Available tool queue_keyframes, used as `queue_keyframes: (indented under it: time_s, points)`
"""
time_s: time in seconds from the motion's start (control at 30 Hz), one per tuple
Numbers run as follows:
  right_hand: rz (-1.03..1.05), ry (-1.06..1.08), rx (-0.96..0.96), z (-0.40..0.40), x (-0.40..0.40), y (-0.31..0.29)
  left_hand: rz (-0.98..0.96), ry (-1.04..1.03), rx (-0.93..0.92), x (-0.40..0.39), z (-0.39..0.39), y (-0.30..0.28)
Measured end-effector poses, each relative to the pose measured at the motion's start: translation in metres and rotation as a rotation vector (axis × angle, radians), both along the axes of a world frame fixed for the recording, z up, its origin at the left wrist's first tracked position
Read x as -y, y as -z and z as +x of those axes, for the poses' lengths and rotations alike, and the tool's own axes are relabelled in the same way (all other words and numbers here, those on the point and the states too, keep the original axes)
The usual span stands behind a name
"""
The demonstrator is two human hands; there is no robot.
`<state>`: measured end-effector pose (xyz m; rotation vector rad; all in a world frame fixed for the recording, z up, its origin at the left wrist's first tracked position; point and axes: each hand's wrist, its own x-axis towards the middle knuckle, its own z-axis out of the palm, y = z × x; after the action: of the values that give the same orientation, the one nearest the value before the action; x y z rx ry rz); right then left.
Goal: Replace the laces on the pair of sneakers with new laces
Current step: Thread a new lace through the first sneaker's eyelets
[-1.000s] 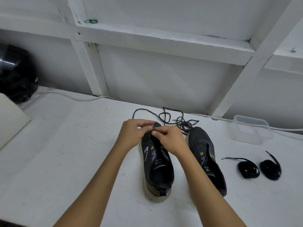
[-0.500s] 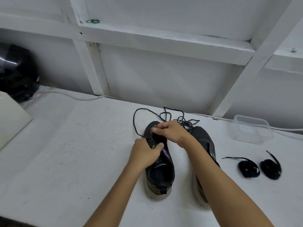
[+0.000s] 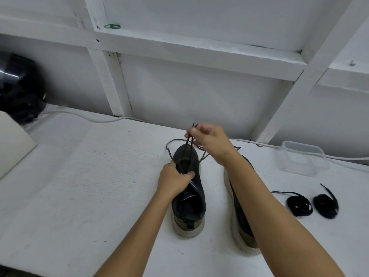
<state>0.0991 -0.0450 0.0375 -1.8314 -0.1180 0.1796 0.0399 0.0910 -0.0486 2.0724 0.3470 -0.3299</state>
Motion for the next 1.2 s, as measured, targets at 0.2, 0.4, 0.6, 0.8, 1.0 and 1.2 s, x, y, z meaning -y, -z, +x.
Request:
queue_keyframes:
  time_s: [0.2, 0.4, 0.6, 0.8, 1.0, 1.2]
  points:
    - [0.547, 0.083, -0.037, 0.010, -0.007, -0.047, 0.020, 0.001, 0.009, 0.006, 0.001, 0.000]
    - [-0.707, -0.189, 0.072, 0.009, 0.006, -0.006, 0.061, -0.004, 0.034, 0.006, 0.000, 0.001]
    - [-1.119, -0.378, 0.091, 0.008, 0.002, -0.001, 0.089, 0.000, 0.040, 0.006, 0.001, 0.004]
    - [-1.298, -0.436, 0.122, 0.009, -0.005, 0.003, 0.087, -0.006, 0.052, 0.007, 0.002, 0.009]
    - [-0.770, -0.320, 0.075, 0.017, 0.003, -0.028, 0.095, 0.014, 0.031, 0.005, 0.002, 0.009]
    - [-0.118, 0.072, 0.259, 0.031, 0.016, -0.095, 0.071, 0.019, 0.046, 0.004, 0.001, 0.011]
